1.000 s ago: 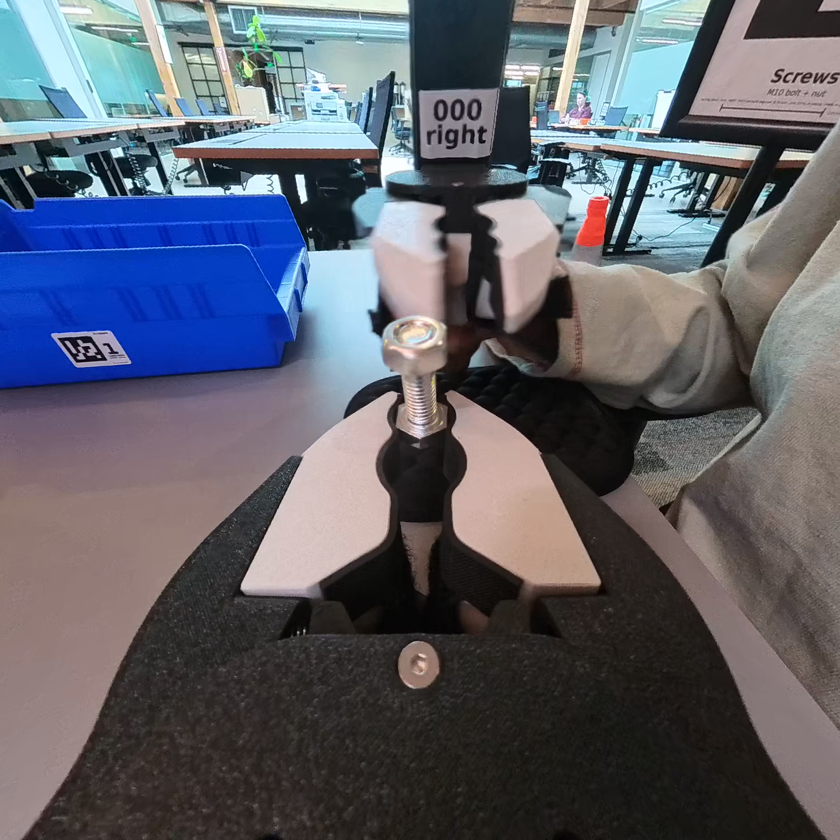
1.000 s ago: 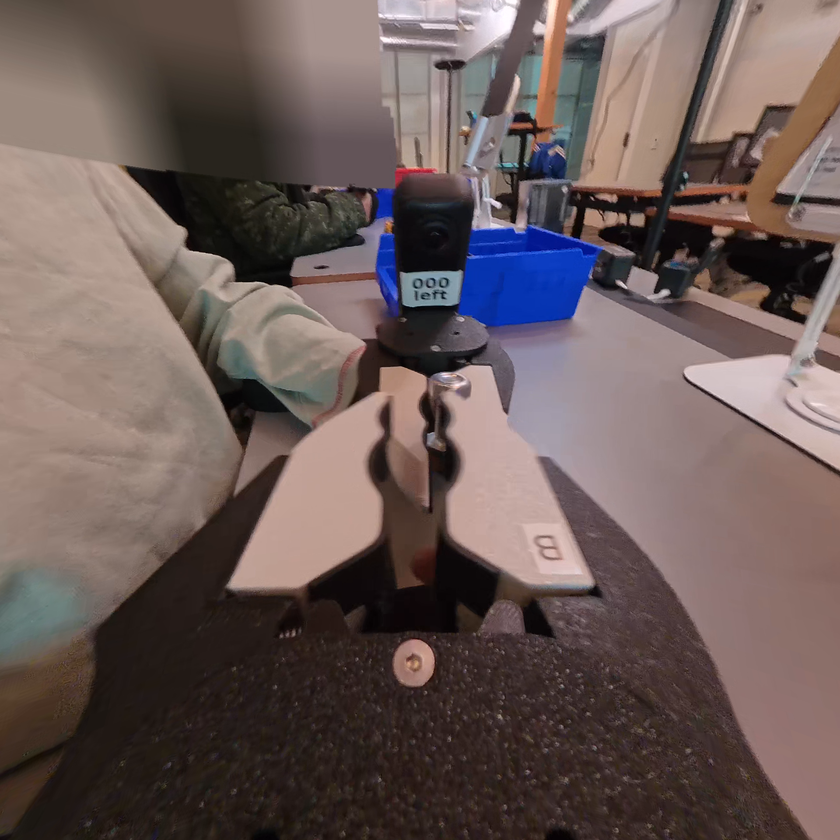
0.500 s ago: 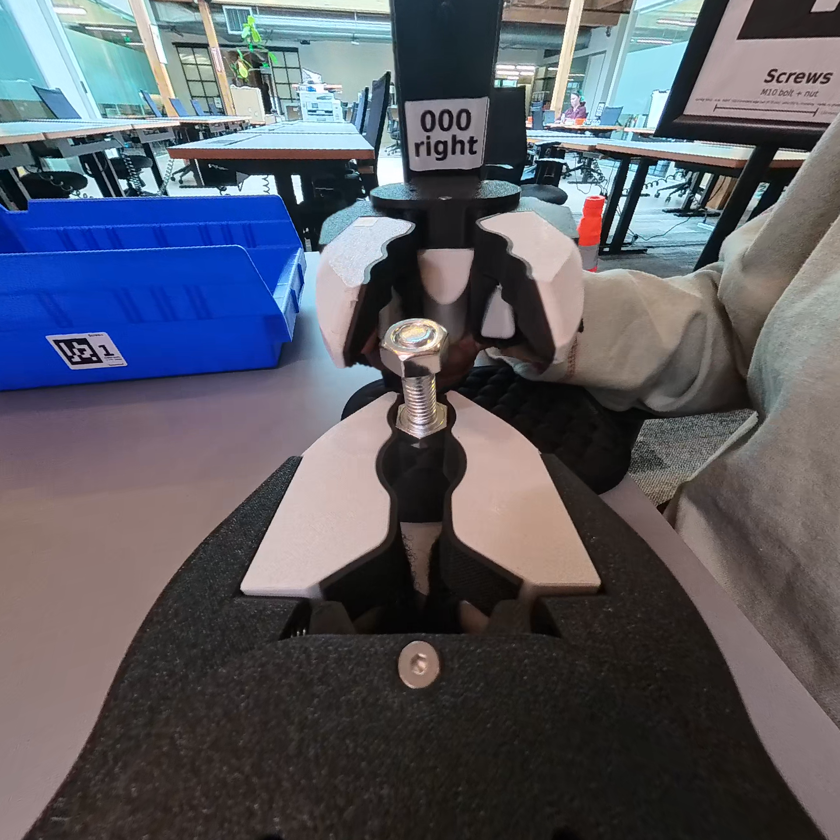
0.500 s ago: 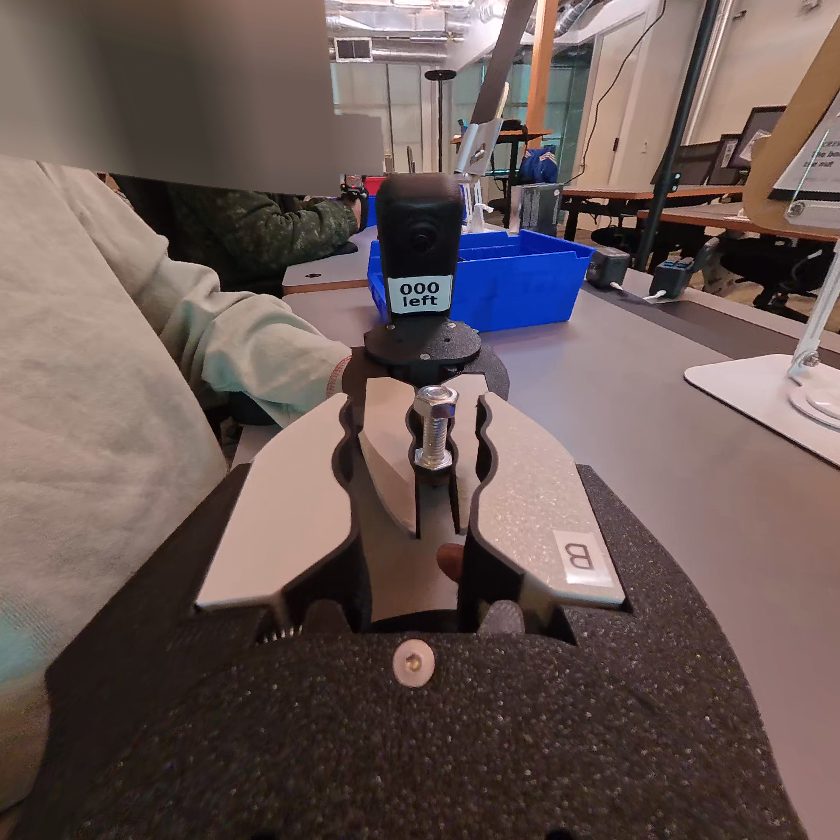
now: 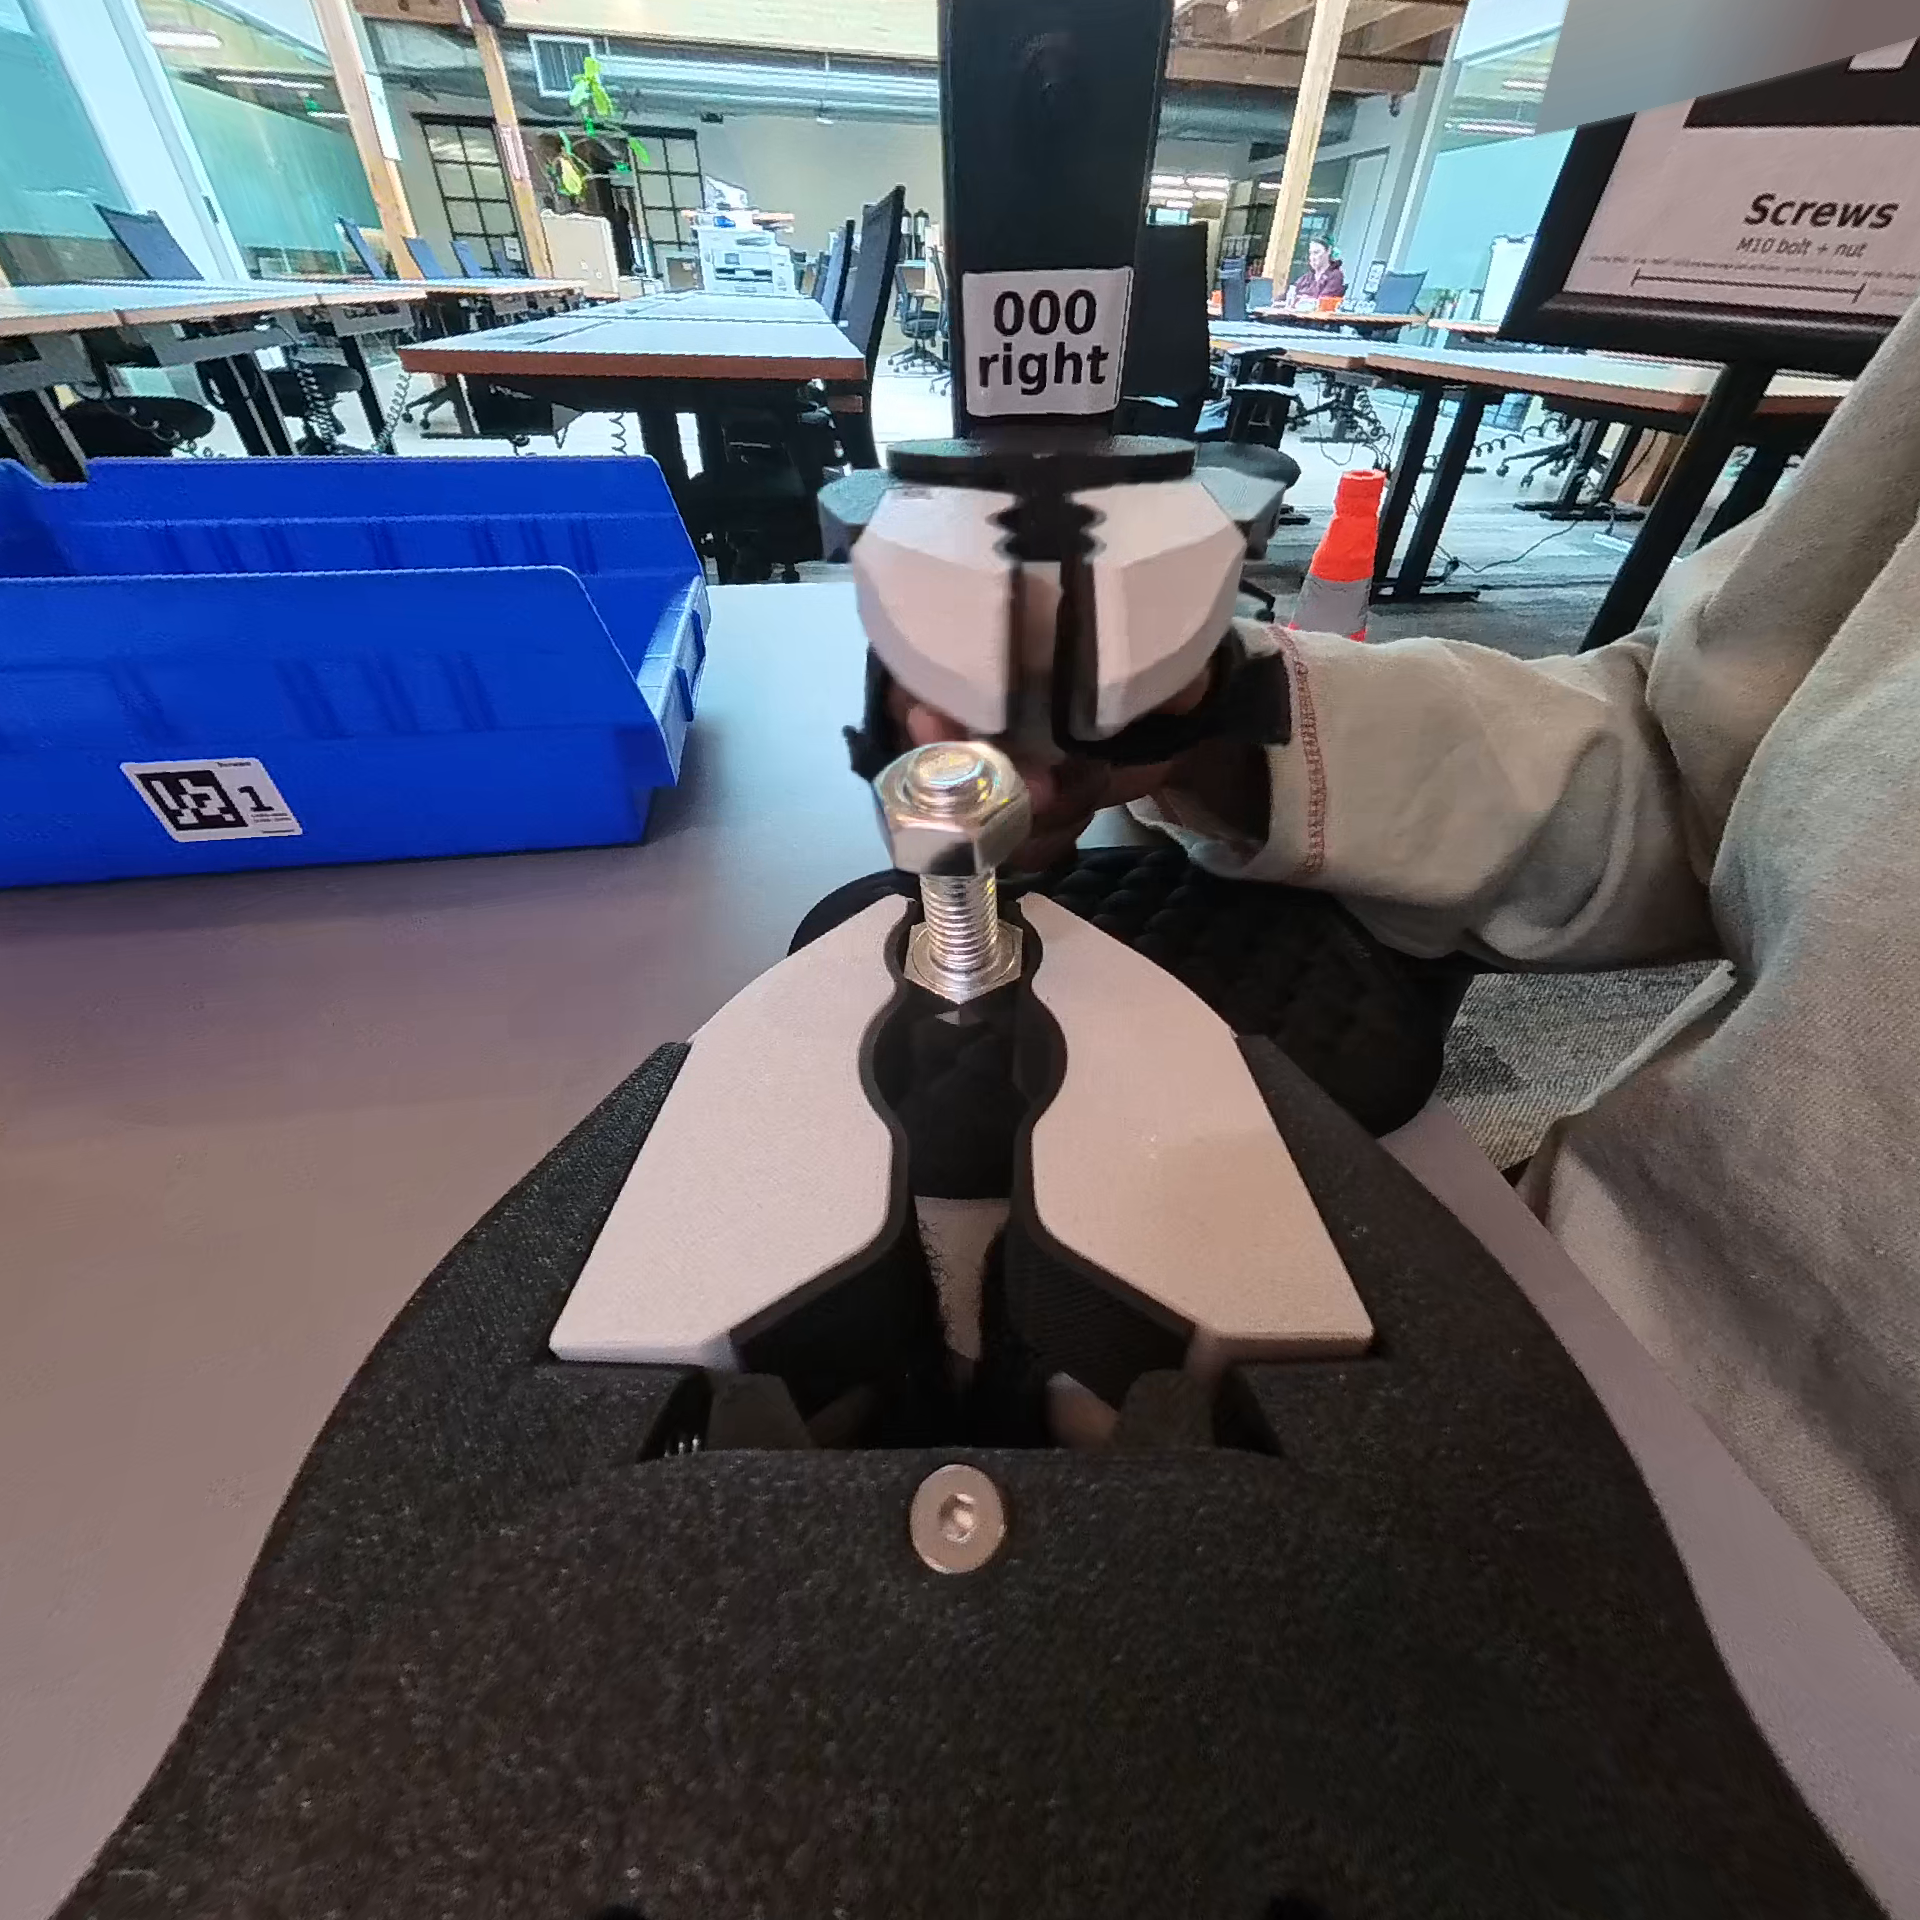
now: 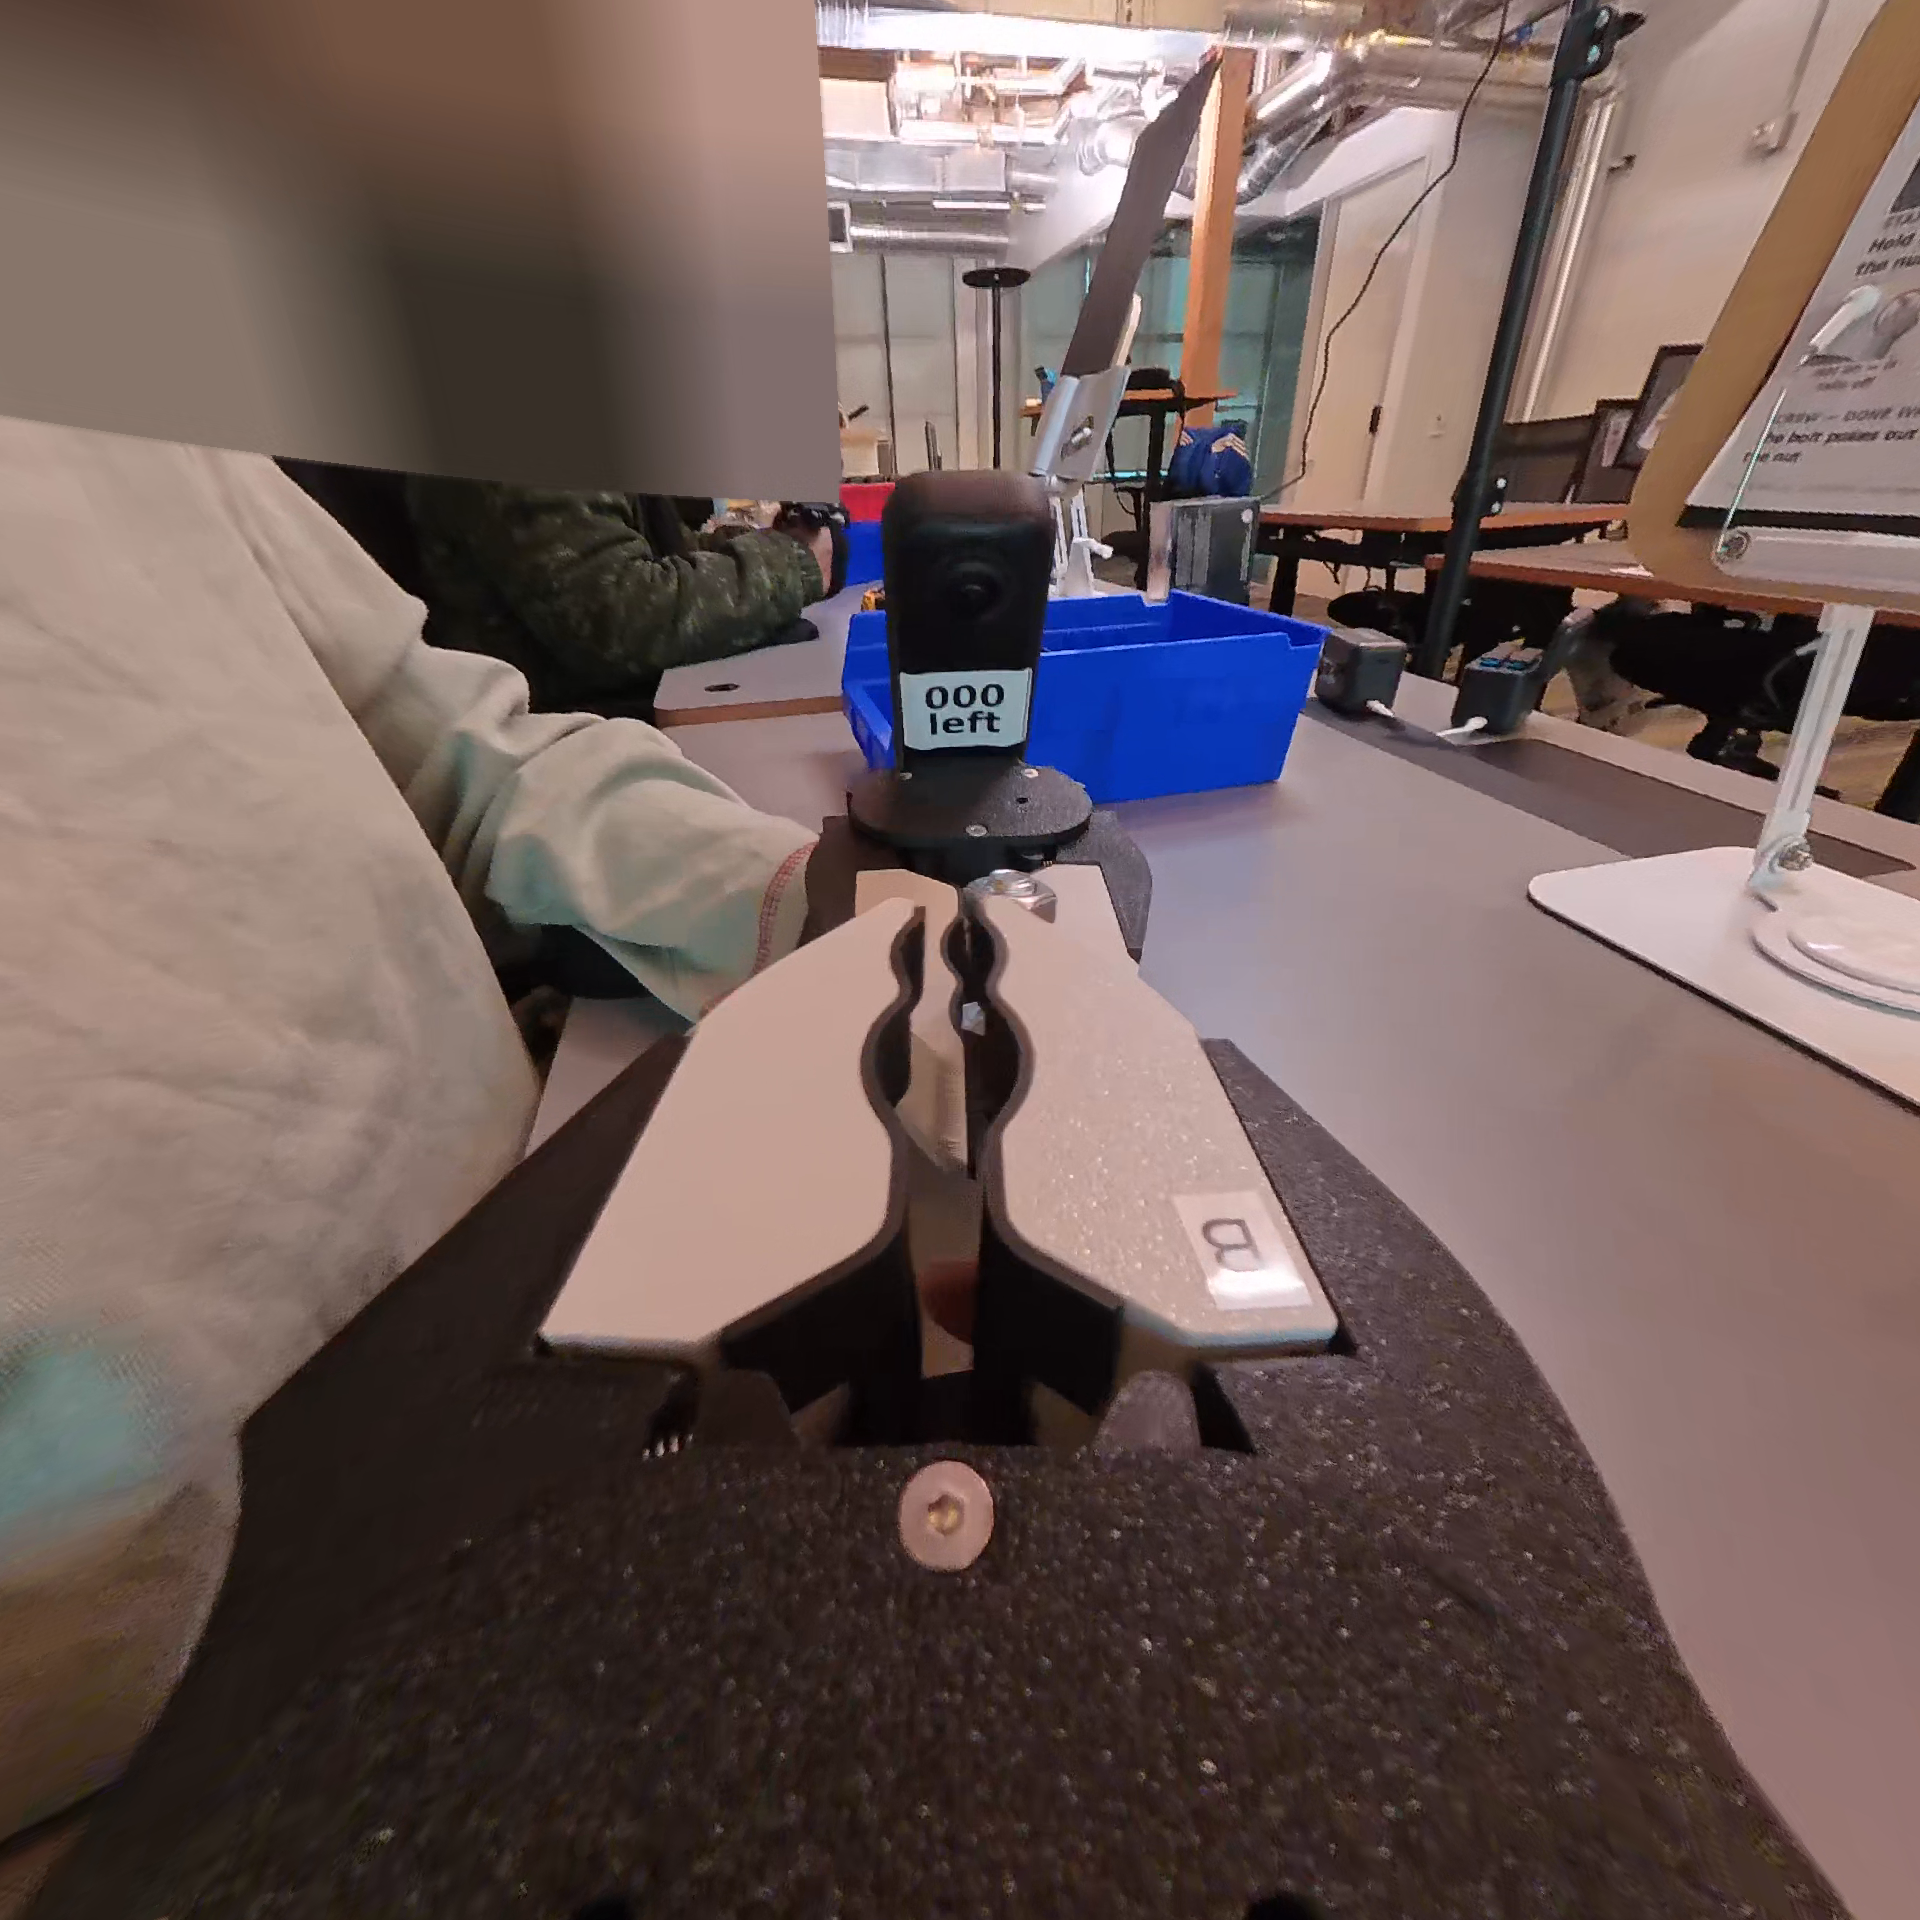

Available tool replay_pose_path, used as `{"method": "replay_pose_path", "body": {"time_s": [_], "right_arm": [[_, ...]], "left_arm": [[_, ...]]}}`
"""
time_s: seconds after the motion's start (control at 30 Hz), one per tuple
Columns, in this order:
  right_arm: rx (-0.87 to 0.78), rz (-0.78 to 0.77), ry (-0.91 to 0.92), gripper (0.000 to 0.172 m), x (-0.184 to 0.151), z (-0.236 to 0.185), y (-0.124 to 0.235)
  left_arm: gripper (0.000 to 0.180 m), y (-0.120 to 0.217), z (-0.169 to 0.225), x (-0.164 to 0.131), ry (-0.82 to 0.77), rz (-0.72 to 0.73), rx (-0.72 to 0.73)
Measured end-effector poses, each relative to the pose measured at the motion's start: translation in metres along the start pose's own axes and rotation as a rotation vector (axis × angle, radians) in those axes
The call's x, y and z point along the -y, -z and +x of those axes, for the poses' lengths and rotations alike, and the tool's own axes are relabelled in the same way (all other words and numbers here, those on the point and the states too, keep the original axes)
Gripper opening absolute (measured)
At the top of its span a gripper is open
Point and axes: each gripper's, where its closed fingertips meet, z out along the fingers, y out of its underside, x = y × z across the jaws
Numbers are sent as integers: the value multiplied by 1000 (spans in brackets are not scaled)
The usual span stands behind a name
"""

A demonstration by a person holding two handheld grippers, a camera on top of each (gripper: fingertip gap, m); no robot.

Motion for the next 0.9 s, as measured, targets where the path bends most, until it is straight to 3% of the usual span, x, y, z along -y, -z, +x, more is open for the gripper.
{"method": "replay_pose_path", "body": {"time_s": [0.17, 0.4, 0.63, 0.67, 0.7, 0.8, 0.9], "right_arm": [[-16, -59, -10, 40, -9, 5, -11], [31, -72, -17, 44, -9, 1, -20], [9, -90, -1, 33, -10, 2, -13], [-9, -90, 3, 23, -9, 4, -8], [-10, -79, 11, 2, -8, 3, -2], [-8, 7, -1, 0, 4, 1, 9], [-38, -24, -10, 6, -2, 6, 9]], "left_arm": [[14, 0, 1, -1, -6, -5, -5], [14, -2, 3, -2, -16, -19, -11], [14, -1, 2, -1, -14, -14, -7], [14, -1, 2, -2, -16, -15, -8], [14, -1, 2, -2, -17, -16, -4], [14, -1, 2, -2, -12, -14, -6], [14, -1, 2, -2, -15, -17, -8]]}}
